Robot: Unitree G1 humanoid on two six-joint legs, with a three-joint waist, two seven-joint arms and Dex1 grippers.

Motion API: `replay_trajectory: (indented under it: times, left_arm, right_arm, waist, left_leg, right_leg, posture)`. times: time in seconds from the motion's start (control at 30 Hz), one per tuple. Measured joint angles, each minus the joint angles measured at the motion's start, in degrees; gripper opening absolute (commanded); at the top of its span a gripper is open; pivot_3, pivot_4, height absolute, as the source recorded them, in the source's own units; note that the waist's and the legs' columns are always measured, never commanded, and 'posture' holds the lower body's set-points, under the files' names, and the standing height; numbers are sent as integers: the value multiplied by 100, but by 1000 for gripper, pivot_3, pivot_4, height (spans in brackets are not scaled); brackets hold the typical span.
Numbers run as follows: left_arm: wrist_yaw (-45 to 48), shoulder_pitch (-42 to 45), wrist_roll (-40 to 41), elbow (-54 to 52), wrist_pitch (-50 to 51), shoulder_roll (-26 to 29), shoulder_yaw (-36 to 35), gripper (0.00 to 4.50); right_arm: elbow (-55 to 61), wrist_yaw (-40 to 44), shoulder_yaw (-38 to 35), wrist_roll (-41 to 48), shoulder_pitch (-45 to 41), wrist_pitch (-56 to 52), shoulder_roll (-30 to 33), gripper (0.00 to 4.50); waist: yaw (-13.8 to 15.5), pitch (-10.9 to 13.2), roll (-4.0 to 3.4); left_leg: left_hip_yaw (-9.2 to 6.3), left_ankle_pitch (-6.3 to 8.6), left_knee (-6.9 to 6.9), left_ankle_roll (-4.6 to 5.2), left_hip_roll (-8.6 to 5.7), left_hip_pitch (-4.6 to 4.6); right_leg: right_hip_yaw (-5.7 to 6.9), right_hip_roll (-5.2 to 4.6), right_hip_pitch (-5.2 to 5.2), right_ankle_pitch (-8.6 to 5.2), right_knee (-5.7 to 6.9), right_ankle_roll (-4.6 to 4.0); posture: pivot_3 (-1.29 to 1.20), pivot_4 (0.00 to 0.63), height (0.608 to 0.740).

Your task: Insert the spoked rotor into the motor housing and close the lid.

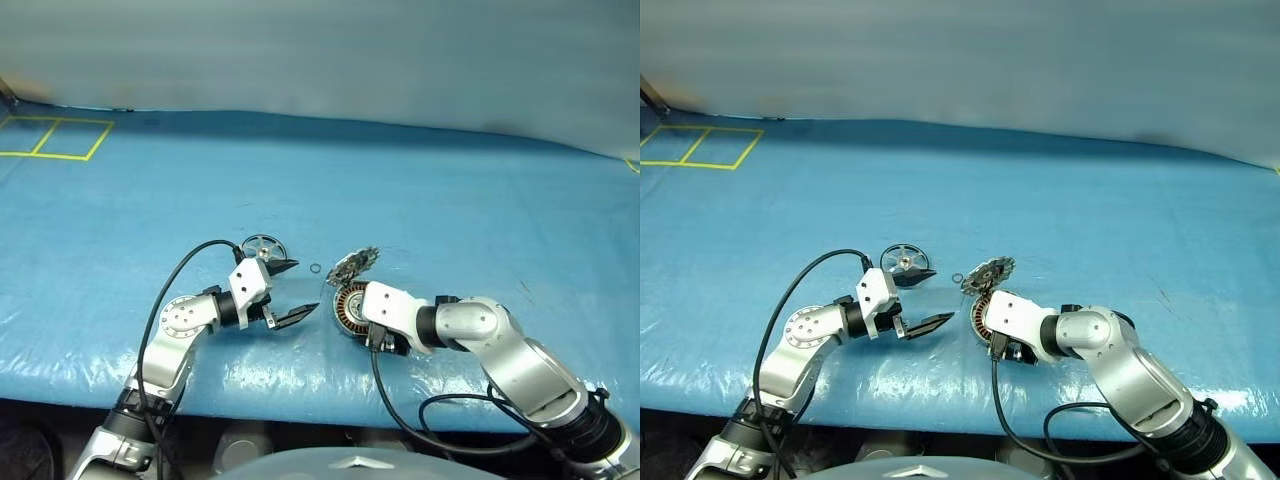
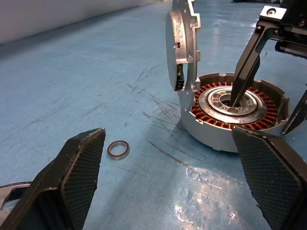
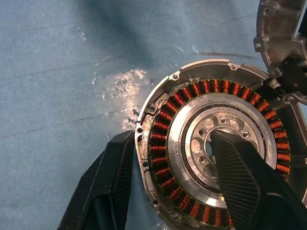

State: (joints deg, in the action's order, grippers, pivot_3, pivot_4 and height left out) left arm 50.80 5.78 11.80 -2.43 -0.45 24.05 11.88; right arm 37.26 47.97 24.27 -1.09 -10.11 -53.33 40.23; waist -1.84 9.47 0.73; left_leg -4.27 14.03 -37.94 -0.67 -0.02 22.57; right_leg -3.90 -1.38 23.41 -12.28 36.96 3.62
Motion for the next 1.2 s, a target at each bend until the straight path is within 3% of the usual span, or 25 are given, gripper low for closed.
replay_trajectory:
  times: [0.27, 0.33, 0.9, 1.07, 1.2]
  left_arm:
    - [-41, 17, -62, 39, -50, -43, 0, 4500]
    - [-57, 16, -66, 58, -64, -58, 0, 4500]
    - [-69, 8, -84, 140, -146, -108, -1, 4500]
    - [-70, 4, -155, 216, -163, -124, 5, 4500]
    - [-76, -35, -162, 216, -165, -129, 4, 4500]
  right_arm:
    - [-160, -433, -141, 266, -265, -728, -312, 2586]
    - [-199, -465, -220, 383, -328, -880, -326, 2227]
    - [-119, -205, -206, 911, -493, -731, 297, 2108]
    - [-370, -455, -735, 1360, -685, -1587, -430, 2108]
    - [-388, -559, -958, 1681, -822, -2118, -566, 2108]
  waist:
    - [10, -6, 10]
    - [28, -7, 10]
    - [40, -7, 11]
    - [1, -7, 13]
    - [3, -7, 13]
  left_leg:
    - [0, -4, -7, 3, -2, 1]
    - [0, -4, -6, 4, -5, 2]
    - [-2, -3, 22, 5, -5, 10]
    - [-1, -3, 15, 5, 0, 6]
    - [-2, -3, 16, 5, -1, 8]
  right_leg:
    - [-2, -3, -4, 5, -1, 4]
    - [-2, -5, -3, 6, -2, 4]
    - [2, -6, 13, 3, -10, 4]
    - [0, 0, 9, 2, -5, -2]
    - [1, -1, 10, 2, -6, -2]
  posture:
    - [0, 150, 740]
    - [0, 150, 740]
    - [0, 150, 740]
    - [0, 150, 740]
    - [0, 150, 740]
